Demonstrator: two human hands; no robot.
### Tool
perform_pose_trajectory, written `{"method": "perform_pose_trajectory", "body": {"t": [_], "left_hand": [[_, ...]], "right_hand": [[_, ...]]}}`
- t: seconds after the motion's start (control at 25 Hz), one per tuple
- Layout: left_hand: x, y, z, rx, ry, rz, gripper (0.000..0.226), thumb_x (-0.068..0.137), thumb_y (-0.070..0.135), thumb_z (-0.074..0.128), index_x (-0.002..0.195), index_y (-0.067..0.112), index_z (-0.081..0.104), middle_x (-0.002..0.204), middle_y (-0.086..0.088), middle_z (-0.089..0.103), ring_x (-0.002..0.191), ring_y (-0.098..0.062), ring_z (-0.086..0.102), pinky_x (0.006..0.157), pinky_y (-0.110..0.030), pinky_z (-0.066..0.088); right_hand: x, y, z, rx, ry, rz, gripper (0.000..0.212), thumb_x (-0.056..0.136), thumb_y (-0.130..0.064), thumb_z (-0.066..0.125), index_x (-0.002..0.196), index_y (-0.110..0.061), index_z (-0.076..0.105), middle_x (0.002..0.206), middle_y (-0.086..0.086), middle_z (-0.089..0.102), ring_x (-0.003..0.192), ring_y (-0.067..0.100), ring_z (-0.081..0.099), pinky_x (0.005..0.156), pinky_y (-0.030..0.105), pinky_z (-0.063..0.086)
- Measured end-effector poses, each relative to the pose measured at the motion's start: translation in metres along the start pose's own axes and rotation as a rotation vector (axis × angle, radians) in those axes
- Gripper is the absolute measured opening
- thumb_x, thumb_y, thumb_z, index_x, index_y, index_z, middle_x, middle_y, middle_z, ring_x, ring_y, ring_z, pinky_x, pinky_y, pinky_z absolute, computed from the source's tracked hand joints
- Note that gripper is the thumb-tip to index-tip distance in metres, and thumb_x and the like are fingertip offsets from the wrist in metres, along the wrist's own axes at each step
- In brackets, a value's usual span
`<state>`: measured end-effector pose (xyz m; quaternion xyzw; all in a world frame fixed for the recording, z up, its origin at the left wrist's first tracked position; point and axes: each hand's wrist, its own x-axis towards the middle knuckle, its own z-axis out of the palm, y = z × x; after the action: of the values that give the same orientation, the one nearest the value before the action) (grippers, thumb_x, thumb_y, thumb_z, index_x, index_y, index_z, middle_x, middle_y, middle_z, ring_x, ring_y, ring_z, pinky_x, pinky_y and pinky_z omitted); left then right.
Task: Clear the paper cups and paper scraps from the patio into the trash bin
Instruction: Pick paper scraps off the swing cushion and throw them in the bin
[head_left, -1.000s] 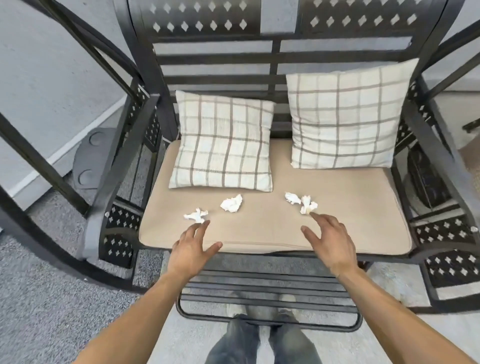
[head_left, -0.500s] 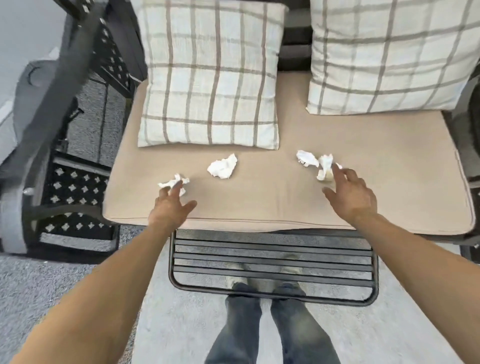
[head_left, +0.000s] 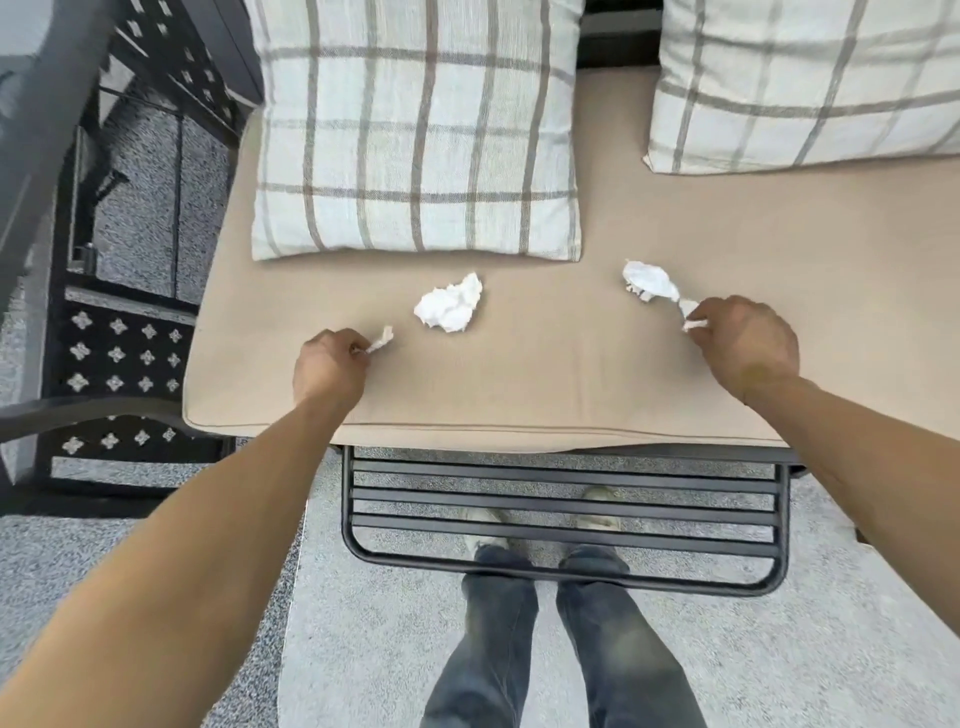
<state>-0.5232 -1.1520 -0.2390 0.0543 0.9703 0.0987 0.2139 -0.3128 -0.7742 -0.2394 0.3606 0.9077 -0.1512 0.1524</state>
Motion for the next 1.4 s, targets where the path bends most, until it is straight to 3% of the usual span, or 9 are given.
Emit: {"method": "perform_pose_trajectory", "body": {"t": [0.2, 0.4, 0.56, 0.72, 0.84, 1.0, 1.16, 1.28, 1.4], "left_hand": [[0.006, 0.033, -0.021, -0.069, 0.02, 0.037, 0.018, 0.092, 0.018, 0.053, 0.105, 0.019, 0.066, 0.105, -0.01, 0.065, 0.09, -0.032, 0.06, 0.07, -0.035, 0.046], [0.009, 0.085, -0.011, -0.124, -0.066, 0.281, 0.011, 0.092, 0.015, 0.058, 0.099, 0.013, 0.067, 0.125, -0.008, 0.047, 0.1, -0.028, 0.059, 0.08, -0.037, 0.048], [0.017, 0.109, 0.018, 0.062, -0.236, 0.258, 0.01, 0.092, 0.021, 0.062, 0.099, 0.021, 0.068, 0.154, 0.0, 0.023, 0.129, -0.026, 0.037, 0.092, -0.042, 0.045], [0.014, 0.105, 0.038, 0.133, -0.195, 0.282, 0.014, 0.092, 0.01, 0.057, 0.097, 0.019, 0.067, 0.14, 0.004, 0.04, 0.118, -0.024, 0.041, 0.078, -0.039, 0.045], [0.01, 0.099, 0.045, 0.107, -0.138, 0.337, 0.015, 0.094, 0.009, 0.053, 0.101, 0.014, 0.065, 0.125, 0.0, 0.05, 0.106, -0.025, 0.051, 0.072, -0.036, 0.044], [0.008, 0.097, 0.043, 0.061, -0.122, 0.304, 0.014, 0.093, 0.013, 0.055, 0.1, 0.015, 0.067, 0.11, -0.004, 0.057, 0.094, -0.029, 0.058, 0.069, -0.034, 0.041], [-0.009, 0.099, 0.028, -0.06, -0.145, 0.235, 0.013, 0.088, 0.014, 0.055, 0.093, 0.022, 0.064, 0.095, -0.003, 0.063, 0.073, -0.024, 0.057, 0.056, -0.027, 0.038], [-0.033, 0.102, 0.0, -0.168, -0.15, 0.223, 0.018, 0.086, 0.012, 0.053, 0.098, 0.024, 0.059, 0.092, -0.002, 0.064, 0.068, -0.026, 0.06, 0.052, -0.033, 0.05], [-0.063, 0.106, -0.039, -0.27, -0.102, 0.197, 0.017, 0.088, 0.012, 0.059, 0.097, 0.023, 0.066, 0.097, -0.004, 0.07, 0.076, -0.024, 0.065, 0.066, -0.036, 0.056]], "right_hand": [[-0.006, -0.007, -0.028, 0.166, -0.01, 0.134, 0.017, 0.089, -0.031, 0.058, 0.1, -0.028, 0.071, 0.101, 0.008, 0.068, 0.094, 0.031, 0.058, 0.071, 0.033, 0.043], [0.003, -0.029, -0.029, 0.253, 0.061, -0.188, 0.006, 0.083, -0.035, 0.068, 0.086, -0.036, 0.073, 0.134, -0.013, 0.047, 0.121, 0.016, 0.037, 0.082, 0.031, 0.038], [0.022, -0.045, -0.012, 0.148, -0.087, -0.33, 0.003, 0.08, -0.036, 0.07, 0.082, -0.038, 0.073, 0.155, -0.015, 0.022, 0.138, 0.017, 0.019, 0.098, 0.036, 0.034], [0.043, -0.062, -0.001, 0.035, -0.27, -0.397, 0.005, 0.081, -0.038, 0.067, 0.08, -0.043, 0.067, 0.157, -0.018, 0.016, 0.143, 0.016, 0.013, 0.106, 0.04, 0.032], [0.057, -0.073, 0.001, -0.004, -0.327, -0.407, 0.007, 0.082, -0.035, 0.064, 0.086, -0.04, 0.068, 0.148, -0.021, 0.035, 0.139, 0.012, 0.026, 0.101, 0.037, 0.036], [0.055, -0.087, 0.01, -0.026, -0.164, -0.36, 0.016, 0.086, -0.023, 0.06, 0.095, -0.027, 0.072, 0.117, -0.003, 0.064, 0.109, 0.023, 0.055, 0.075, 0.028, 0.038], [0.024, -0.089, 0.008, 0.108, -0.206, -0.243, 0.022, 0.083, -0.024, 0.067, 0.104, -0.029, 0.07, 0.11, 0.004, 0.068, 0.1, 0.027, 0.06, 0.072, 0.027, 0.038], [-0.014, -0.087, -0.015, 0.22, -0.195, -0.226, 0.047, 0.082, -0.027, 0.069, 0.126, -0.034, 0.054, 0.108, 0.005, 0.068, 0.096, 0.028, 0.061, 0.075, 0.032, 0.045], [-0.058, -0.092, -0.056, 0.342, -0.147, -0.237, 0.026, 0.081, -0.032, 0.068, 0.106, -0.038, 0.063, 0.085, -0.006, 0.068, 0.081, 0.02, 0.062, 0.064, 0.03, 0.044]]}}
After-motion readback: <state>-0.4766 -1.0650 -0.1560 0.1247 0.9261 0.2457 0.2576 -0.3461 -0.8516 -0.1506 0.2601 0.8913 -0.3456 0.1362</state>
